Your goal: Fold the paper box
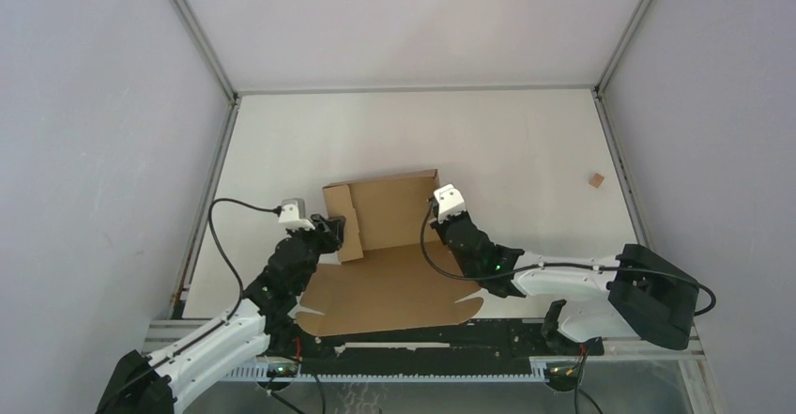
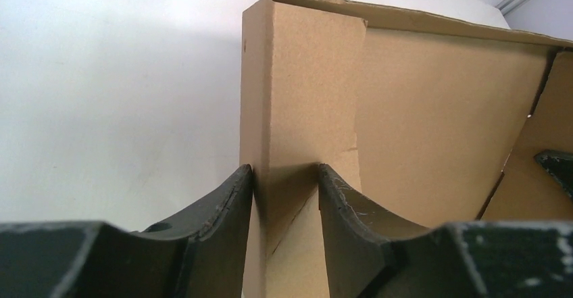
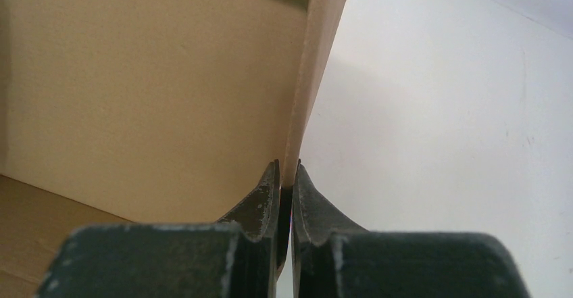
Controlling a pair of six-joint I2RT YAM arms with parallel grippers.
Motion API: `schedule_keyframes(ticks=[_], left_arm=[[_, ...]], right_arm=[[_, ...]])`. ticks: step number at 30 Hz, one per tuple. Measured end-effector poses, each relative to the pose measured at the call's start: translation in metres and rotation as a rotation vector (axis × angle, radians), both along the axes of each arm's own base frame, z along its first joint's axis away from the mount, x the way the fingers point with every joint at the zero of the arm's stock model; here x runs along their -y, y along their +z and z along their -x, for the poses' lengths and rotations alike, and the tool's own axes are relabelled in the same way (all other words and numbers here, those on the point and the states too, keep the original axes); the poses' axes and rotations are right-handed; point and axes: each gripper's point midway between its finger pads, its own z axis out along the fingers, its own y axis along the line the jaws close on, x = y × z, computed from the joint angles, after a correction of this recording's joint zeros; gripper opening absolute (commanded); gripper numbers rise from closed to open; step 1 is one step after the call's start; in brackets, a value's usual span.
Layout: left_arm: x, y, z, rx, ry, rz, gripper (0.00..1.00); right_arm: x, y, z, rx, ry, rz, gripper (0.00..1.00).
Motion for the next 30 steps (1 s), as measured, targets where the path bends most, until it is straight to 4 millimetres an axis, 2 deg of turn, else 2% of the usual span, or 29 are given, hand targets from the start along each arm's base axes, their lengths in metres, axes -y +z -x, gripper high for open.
schedule_keyframes(ticks=[9, 23, 30], left_arm=[[0.007, 0.000, -0.001, 0.014, -0.033, 0.009, 0.43], [0.011, 0.006, 0.021, 0.062, -0.101, 0.072, 0.43], [0.013, 0.006, 0.025, 0.062, -0.121, 0.076, 0.42]], right_arm=[[0.004, 0.001, 0.002, 0.009, 0.006, 0.010, 0.05], [0.007, 0.021, 0.023, 0.103, 0.030, 0.021, 0.05], [0.009, 0.022, 0.030, 0.129, 0.024, 0.021, 0.05]])
